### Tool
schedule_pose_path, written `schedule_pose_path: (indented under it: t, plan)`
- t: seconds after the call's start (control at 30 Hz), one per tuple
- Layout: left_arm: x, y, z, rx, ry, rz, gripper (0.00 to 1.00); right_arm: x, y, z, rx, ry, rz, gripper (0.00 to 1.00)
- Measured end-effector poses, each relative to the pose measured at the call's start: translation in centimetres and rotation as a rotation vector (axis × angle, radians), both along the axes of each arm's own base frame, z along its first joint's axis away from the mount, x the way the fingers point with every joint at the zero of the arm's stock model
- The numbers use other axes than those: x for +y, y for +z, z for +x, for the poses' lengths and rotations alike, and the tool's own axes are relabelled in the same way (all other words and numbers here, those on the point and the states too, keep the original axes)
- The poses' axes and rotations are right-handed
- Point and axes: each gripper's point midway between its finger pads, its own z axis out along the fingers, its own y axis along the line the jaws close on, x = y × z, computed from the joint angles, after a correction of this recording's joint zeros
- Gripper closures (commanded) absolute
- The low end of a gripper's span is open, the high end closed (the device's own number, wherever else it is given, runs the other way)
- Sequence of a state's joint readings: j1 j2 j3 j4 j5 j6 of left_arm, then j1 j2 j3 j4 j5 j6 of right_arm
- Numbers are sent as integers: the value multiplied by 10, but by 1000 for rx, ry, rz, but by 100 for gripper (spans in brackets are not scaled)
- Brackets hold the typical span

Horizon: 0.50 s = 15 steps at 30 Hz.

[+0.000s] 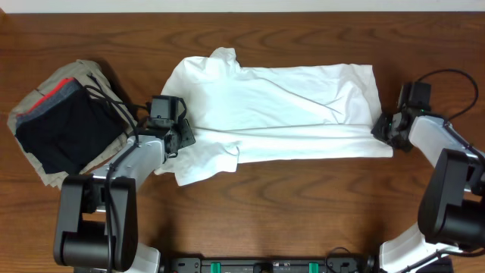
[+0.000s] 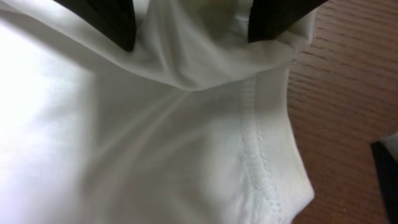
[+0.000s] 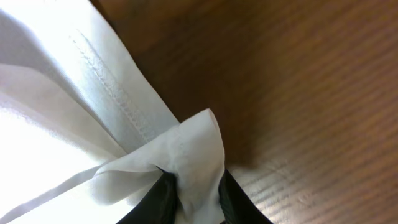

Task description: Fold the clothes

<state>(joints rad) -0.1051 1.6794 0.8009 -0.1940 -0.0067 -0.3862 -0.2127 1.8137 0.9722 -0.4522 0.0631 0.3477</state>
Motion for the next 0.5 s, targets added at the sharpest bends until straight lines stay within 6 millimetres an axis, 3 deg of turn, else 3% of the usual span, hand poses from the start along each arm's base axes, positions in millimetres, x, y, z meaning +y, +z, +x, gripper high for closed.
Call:
schedule_pose_path:
  t: [0.2, 0.5]
  plan:
    - [9, 2, 5, -21, -18, -3, 35, 3, -2, -11, 11, -32, 18, 87]
    - [16, 4, 18, -88, -2, -5, 35, 10, -3, -34, 86, -129, 63, 85]
